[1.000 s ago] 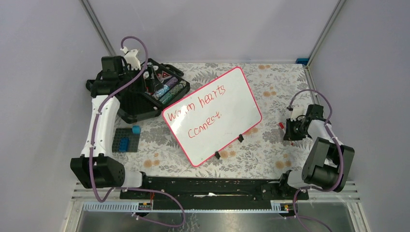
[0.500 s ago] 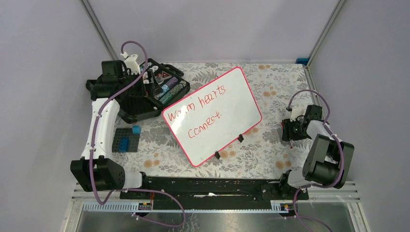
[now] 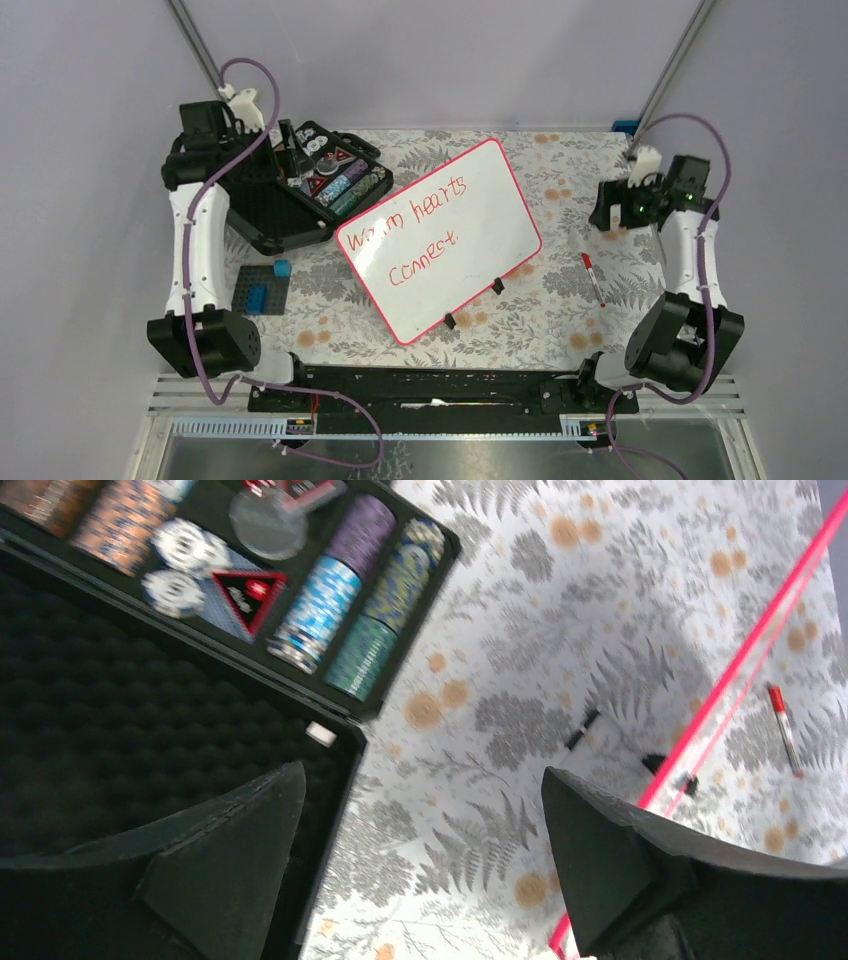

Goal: Write a sentence on the whiteboard
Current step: Reset both arms

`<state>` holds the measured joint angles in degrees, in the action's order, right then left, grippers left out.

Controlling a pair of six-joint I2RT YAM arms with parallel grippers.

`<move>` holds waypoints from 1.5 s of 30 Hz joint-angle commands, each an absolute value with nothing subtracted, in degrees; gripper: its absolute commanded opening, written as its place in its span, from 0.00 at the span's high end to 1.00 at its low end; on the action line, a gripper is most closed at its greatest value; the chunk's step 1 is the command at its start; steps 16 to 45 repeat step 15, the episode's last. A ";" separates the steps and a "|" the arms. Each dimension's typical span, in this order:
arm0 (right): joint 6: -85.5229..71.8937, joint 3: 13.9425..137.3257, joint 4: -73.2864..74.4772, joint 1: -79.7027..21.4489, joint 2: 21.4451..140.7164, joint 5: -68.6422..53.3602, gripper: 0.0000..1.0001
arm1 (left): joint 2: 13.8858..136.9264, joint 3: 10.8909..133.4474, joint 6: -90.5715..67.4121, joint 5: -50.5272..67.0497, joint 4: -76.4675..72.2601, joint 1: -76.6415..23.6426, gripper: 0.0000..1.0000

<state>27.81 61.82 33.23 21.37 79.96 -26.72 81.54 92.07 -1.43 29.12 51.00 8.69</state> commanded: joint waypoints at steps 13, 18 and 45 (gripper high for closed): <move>8.85 102.31 31.74 24.66 91.82 -39.83 0.00 | 90.67 111.86 2.60 27.32 53.23 22.23 0.01; 8.79 102.98 31.74 25.00 92.30 -39.75 0.00 | 90.32 110.96 3.25 26.57 52.87 22.22 0.01; 8.79 102.98 31.74 25.00 92.30 -39.75 0.00 | 90.32 110.96 3.25 26.57 52.87 22.22 0.01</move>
